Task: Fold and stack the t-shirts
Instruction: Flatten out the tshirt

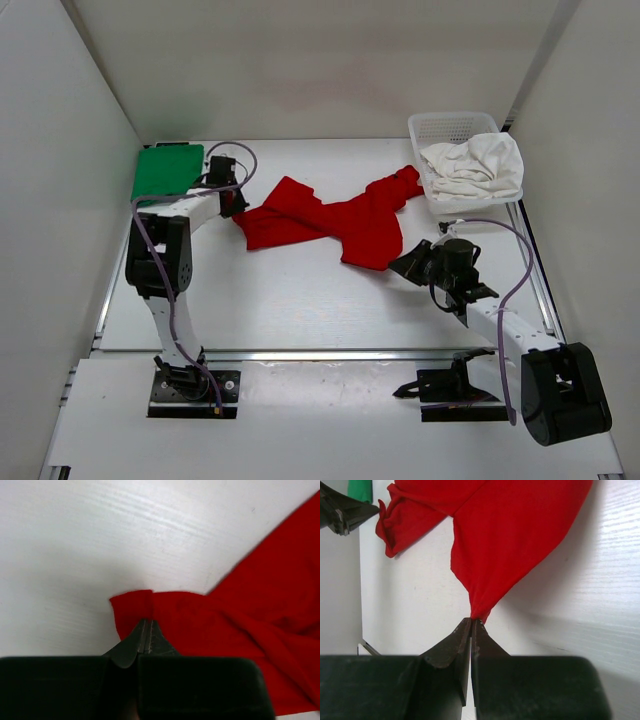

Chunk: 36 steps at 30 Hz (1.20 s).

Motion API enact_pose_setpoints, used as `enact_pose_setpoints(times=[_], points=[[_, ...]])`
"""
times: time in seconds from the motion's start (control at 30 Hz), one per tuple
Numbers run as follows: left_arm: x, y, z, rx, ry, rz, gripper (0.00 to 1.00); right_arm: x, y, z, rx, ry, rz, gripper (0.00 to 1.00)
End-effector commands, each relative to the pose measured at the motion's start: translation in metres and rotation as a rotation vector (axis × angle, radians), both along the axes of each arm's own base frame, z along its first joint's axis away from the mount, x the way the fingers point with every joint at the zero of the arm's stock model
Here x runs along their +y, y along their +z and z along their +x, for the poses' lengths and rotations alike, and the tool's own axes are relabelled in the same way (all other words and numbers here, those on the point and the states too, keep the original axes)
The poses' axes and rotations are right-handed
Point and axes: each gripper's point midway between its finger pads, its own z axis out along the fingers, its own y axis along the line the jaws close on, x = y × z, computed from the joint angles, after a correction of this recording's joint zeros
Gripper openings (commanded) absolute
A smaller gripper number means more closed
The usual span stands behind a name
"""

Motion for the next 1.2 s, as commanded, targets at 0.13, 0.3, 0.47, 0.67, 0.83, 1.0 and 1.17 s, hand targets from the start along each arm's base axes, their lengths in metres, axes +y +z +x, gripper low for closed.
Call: enact_pose_setpoints(times=[0.13, 0.3, 0.47, 0.67, 0.83, 1.0, 1.17], points=[[-0.015, 0.117, 0.029, -0.244, -0.03, -0.037, 0.0, 0.005, 0.029, 0.016, -0.089, 0.002, 0.033, 0.0], [0.005, 0.075, 0.007, -0.177, 0.012, -0.03, 0.0, 0.005, 0.031, 0.015, -0.107, 0.005, 0.023, 0.0], [0.001, 0.046, 0.014, -0.089, -0.01, -0.025, 0.41, 0.009, 0.03, 0.014, -0.103, 0.028, 0.03, 0.0], [-0.002, 0.015, 0.022, -0.014, -0.02, 0.023, 0.63, 0.012, 0.028, 0.013, -0.102, 0.04, 0.027, 0.0], [0.0, 0.006, 0.027, 0.062, -0.066, 0.125, 0.55, 0.01, 0.029, 0.014, -0.102, 0.039, 0.04, 0.0], [0.006, 0.001, 0.024, 0.092, -0.063, 0.174, 0.15, 0.014, 0.031, 0.011, -0.113, 0.05, 0.052, 0.0], [0.012, 0.004, 0.022, 0.071, -0.025, 0.155, 0.0, 0.014, 0.035, 0.013, -0.128, 0.049, 0.05, 0.0]])
